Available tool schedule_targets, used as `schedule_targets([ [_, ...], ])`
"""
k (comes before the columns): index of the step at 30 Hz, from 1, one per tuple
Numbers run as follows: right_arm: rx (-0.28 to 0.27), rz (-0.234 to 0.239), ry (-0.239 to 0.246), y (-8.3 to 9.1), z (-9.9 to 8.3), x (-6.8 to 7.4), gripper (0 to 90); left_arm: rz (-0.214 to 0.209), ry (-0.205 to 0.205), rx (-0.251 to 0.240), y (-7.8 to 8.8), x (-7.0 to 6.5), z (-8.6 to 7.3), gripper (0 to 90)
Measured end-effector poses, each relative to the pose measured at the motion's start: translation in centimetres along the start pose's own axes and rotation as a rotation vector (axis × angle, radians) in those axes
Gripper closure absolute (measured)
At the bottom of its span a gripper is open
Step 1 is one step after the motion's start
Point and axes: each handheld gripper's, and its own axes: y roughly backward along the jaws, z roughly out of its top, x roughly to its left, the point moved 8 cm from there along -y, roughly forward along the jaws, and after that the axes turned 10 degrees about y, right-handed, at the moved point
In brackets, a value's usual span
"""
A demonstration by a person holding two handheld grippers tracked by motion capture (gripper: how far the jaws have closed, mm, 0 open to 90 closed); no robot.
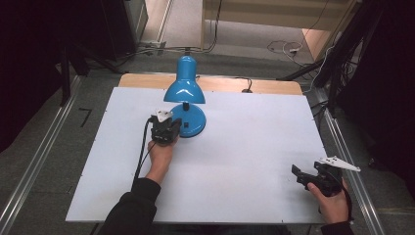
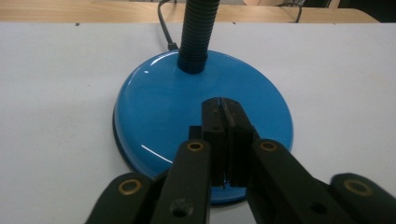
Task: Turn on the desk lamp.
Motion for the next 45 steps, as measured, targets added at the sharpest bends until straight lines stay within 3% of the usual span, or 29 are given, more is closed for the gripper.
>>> schedule_targets([
  [25, -0.004, 0.005, -0.002, 0.0, 0.1, 0.0, 8.7, -0.021, 0.001, 0.003, -1.4, -1.0, 0.0, 90.0],
  [45, 0.001, 0.011, -0.004, -0.1, 0.0, 0.1, 8.7, -0.008, -0.003, 0.014, -1.9, -1.0, -0.4, 90.0],
])
